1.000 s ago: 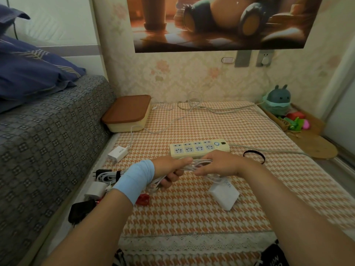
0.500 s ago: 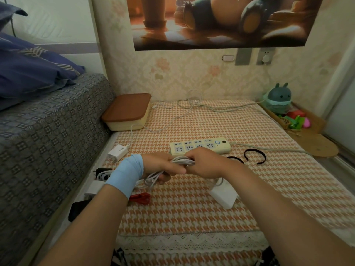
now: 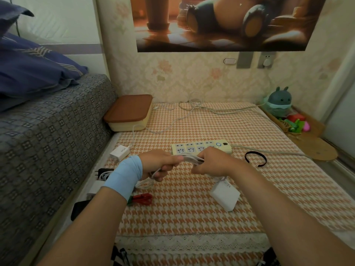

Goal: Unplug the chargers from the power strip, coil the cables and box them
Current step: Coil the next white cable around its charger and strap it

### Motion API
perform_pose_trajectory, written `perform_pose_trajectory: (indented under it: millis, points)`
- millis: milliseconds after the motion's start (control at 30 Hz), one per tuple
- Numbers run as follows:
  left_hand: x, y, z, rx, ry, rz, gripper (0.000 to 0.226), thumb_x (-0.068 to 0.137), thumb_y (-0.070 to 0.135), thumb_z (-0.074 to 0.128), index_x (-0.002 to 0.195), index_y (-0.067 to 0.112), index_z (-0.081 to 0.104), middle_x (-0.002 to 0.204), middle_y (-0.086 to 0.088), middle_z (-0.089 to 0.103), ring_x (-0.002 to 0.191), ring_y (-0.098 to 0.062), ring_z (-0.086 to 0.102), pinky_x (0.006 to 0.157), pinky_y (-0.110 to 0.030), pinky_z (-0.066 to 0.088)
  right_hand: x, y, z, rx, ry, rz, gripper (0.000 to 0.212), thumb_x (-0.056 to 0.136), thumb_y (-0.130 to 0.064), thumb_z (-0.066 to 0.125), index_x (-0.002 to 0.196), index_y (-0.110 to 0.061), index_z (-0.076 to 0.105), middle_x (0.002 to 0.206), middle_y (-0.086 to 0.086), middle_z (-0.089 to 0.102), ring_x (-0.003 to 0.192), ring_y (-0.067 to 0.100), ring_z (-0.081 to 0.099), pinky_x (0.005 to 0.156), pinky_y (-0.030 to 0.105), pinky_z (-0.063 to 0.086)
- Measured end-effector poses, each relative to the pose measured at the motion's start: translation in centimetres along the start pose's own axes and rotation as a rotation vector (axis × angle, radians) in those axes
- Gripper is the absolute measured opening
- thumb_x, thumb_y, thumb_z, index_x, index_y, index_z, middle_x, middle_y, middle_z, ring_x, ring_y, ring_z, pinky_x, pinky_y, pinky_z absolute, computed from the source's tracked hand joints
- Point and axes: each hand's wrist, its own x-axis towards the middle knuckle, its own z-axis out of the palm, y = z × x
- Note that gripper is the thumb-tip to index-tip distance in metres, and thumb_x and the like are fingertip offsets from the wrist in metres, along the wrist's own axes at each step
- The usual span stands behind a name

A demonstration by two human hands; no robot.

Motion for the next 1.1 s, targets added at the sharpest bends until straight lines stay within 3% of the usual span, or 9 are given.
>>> perform_pose_trajectory:
  millis: [167, 300, 400, 500, 700, 800, 900, 1000, 1100]
  points:
    - [0.2, -0.4, -0.1, -0.253, -0.054, 0.066, 0.041, 0.093, 0.028, 0.057, 0.055, 0.018, 0.049, 0.044, 0.005, 0.034, 0.036, -0.011, 0.029, 0.051, -0.027, 0.032, -1.0, 0.5, -0.4, 0.199, -0.038, -0.041, 0.015, 0.094, -0.029, 0.071, 0.093, -0.014, 0.074, 0.076, 0.0, 0.069, 0.067, 0.015, 0.061, 0.067, 0.032, 0.051]
    - [0.4, -0.3, 1.2, -0.396, -0.044, 0.115, 0.017, 0.091, 0.031, 0.058, 0.086, 0.015, 0.059, 0.072, 0.002, 0.059, 0.051, -0.013, 0.053, 0.052, -0.028, 0.051, -0.9, 0.8, -0.3, 0.297, -0.002, -0.037, 0.028, 0.099, -0.036, 0.062, 0.087, -0.01, 0.067, 0.073, 0.008, 0.07, 0.071, 0.027, 0.064, 0.076, 0.048, 0.054]
    - [0.9, -0.5, 1.7, -0.465, -0.008, 0.096, 0.017, 0.098, 0.03, 0.051, 0.104, 0.016, 0.06, 0.085, 0.001, 0.063, 0.058, -0.016, 0.061, 0.045, -0.025, 0.05, -0.4, 1.1, 0.1, 0.379, 0.025, -0.006, 0.032, 0.099, -0.036, 0.063, 0.083, -0.009, 0.056, 0.065, 0.005, 0.053, 0.054, 0.019, 0.054, 0.064, 0.042, 0.049]
    - [1.2, -0.4, 1.8, -0.487, 0.034, 0.11, 0.016, 0.099, 0.031, 0.05, 0.1, 0.016, 0.055, 0.07, 0.001, 0.052, 0.046, -0.013, 0.05, 0.036, -0.019, 0.038, -0.2, 0.9, 0.5, 0.448, 0.064, 0.023, 0.031, 0.097, -0.035, 0.066, 0.083, -0.011, 0.053, 0.063, 0.004, 0.051, 0.05, 0.017, 0.048, 0.059, 0.035, 0.044]
    - [1.8, -0.1, 2.1, -0.478, 0.181, 0.185, 0.022, 0.1, 0.03, 0.049, 0.086, 0.015, 0.055, 0.058, 0.004, 0.034, 0.037, -0.01, 0.03, 0.036, -0.017, 0.026, -0.6, 0.3, 0.8, 0.536, -0.008, 0.092, 0.036, 0.094, -0.042, 0.068, 0.097, -0.007, 0.073, 0.085, 0.005, 0.078, 0.075, 0.021, 0.074, 0.076, 0.036, 0.059]
    - [2.2, -0.2, 2.5, -0.481, 0.293, 0.184, 0.022, 0.097, 0.033, 0.056, 0.086, 0.015, 0.058, 0.057, 0.004, 0.032, 0.039, -0.012, 0.03, 0.038, -0.02, 0.026, -0.5, -0.1, 1.3, 0.45, 0.013, 0.111, 0.043, 0.094, -0.051, 0.064, 0.076, -0.011, 0.061, 0.065, 0.0, 0.068, 0.059, 0.018, 0.062, 0.067, 0.032, 0.05]
    - [2.7, -0.2, 3.3, -0.486, 0.408, 0.182, 0.019, 0.09, 0.034, 0.067, 0.089, 0.015, 0.065, 0.056, 0.001, 0.037, 0.043, -0.016, 0.035, 0.041, -0.024, 0.032, -0.1, -0.8, 2.3, 0.495, 0.126, 0.063, 0.043, 0.101, -0.045, 0.055, 0.073, -0.016, 0.041, 0.054, -0.001, 0.042, 0.048, 0.019, 0.04, 0.056, 0.032, 0.041]
    - [3.0, -0.4, 3.8, -0.363, 0.498, 0.137, 0.039, 0.08, 0.041, 0.077, 0.108, 0.016, 0.068, 0.052, -0.006, 0.05, 0.045, -0.019, 0.044, 0.045, -0.026, 0.039, 0.1, -1.3, 3.0, 0.465, 0.202, 0.016, 0.047, 0.102, -0.054, 0.046, 0.077, -0.015, 0.045, 0.054, -0.001, 0.039, 0.047, 0.018, 0.033, 0.055, 0.034, 0.034]
    - [3.1, -0.5, 4.1, -0.309, 0.55, 0.103, 0.045, 0.073, 0.048, 0.08, 0.108, 0.021, 0.069, 0.063, -0.013, 0.06, 0.051, -0.02, 0.05, 0.049, -0.026, 0.046, 0.1, -1.8, 3.4, 0.321, 0.228, -0.042, 0.048, 0.104, -0.055, 0.037, 0.08, -0.017, 0.053, 0.057, -0.002, 0.044, 0.046, 0.015, 0.035, 0.056, 0.034, 0.034]
